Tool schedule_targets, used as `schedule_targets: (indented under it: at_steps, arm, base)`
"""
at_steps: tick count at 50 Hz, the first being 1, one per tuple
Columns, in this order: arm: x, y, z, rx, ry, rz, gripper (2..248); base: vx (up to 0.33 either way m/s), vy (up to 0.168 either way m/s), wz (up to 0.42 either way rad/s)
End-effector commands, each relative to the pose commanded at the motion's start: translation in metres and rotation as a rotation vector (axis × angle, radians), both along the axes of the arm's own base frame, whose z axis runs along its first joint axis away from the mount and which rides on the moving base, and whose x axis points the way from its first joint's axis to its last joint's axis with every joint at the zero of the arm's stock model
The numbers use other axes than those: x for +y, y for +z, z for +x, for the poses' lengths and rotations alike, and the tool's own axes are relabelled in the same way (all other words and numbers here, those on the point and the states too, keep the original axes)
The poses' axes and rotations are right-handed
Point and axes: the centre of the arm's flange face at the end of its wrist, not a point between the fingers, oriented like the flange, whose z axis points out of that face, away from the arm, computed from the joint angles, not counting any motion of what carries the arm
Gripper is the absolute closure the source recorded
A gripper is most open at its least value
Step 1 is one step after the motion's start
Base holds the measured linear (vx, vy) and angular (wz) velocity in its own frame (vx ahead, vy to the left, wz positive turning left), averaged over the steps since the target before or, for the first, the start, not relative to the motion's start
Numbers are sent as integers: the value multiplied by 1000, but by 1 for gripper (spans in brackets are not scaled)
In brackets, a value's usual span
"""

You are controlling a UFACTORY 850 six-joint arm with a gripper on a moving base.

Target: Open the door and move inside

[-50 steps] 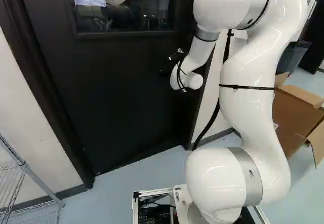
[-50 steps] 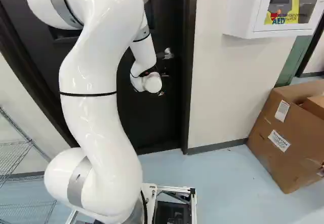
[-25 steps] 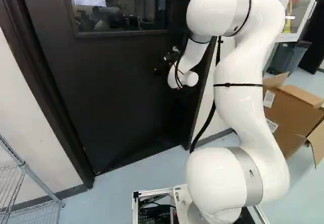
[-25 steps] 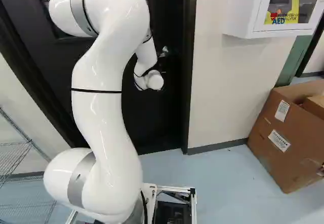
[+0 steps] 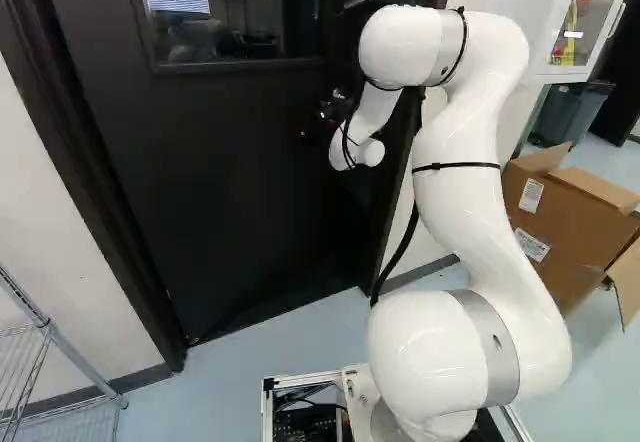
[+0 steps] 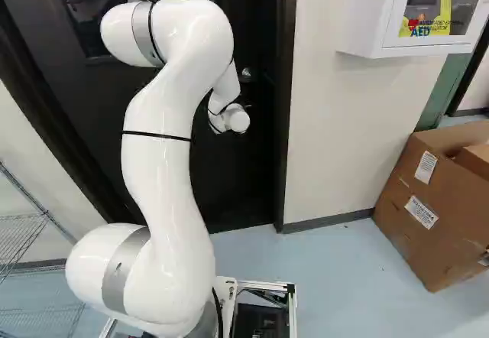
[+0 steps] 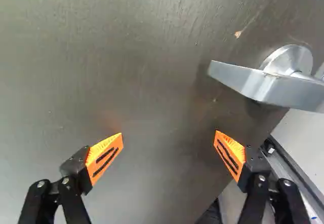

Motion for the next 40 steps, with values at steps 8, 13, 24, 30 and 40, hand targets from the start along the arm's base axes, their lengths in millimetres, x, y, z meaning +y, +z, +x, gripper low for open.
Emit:
schedule_targets:
  at_steps: [8, 13, 24, 30, 40]
  arm:
    - [2, -3, 15, -14, 10, -4, 3]
    - [3, -5, 23, -22, 13, -5, 3]
    - [5, -7, 33, -32, 17, -6, 3]
    - [5, -7, 33, -32, 17, -6, 3]
    - [6, -4, 21, -20, 16, -5, 3]
  base:
    - [0, 0, 0]
    - [0, 0, 0]
    - [0, 0, 0]
    - [0, 0, 0]
    - [0, 0, 0]
